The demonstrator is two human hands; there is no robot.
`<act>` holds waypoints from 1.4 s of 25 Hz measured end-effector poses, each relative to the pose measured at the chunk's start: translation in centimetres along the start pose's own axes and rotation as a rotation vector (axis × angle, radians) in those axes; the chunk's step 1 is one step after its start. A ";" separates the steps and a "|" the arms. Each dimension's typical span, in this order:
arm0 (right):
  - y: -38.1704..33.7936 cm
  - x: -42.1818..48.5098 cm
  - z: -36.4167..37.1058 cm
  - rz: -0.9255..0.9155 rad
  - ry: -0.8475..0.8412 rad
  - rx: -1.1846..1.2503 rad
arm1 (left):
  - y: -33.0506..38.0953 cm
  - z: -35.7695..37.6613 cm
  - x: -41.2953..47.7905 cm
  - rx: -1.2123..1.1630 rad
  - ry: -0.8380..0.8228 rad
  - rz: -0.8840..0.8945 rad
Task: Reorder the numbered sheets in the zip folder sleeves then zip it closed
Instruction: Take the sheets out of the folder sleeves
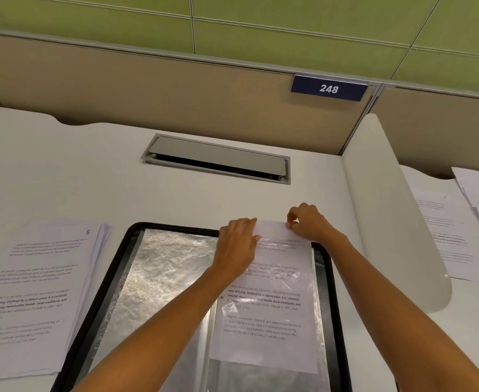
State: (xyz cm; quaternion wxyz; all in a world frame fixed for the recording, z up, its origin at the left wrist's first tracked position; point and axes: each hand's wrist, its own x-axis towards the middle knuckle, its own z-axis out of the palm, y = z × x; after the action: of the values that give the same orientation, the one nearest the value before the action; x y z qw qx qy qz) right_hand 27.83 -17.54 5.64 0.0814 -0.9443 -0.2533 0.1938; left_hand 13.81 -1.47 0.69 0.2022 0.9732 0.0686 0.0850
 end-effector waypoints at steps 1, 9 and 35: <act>0.0 0.3 -0.4 0.001 0.025 0.060 | -0.4 -0.3 0.7 0.001 -0.021 -0.095; -0.3 0.7 -3.2 0.004 0.348 0.579 | -3.4 -1.4 5.5 -0.600 -0.190 -0.526; 0.0 -0.7 -3.8 0.130 0.456 1.434 | -2.6 -7.5 8.8 -1.306 0.194 -0.554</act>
State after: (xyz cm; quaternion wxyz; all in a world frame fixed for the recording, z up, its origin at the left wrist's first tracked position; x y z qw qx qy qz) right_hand 28.84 -18.09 9.33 0.7147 -0.6897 0.0144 0.1155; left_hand 20.72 5.28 7.61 0.7506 0.5882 0.2662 0.1406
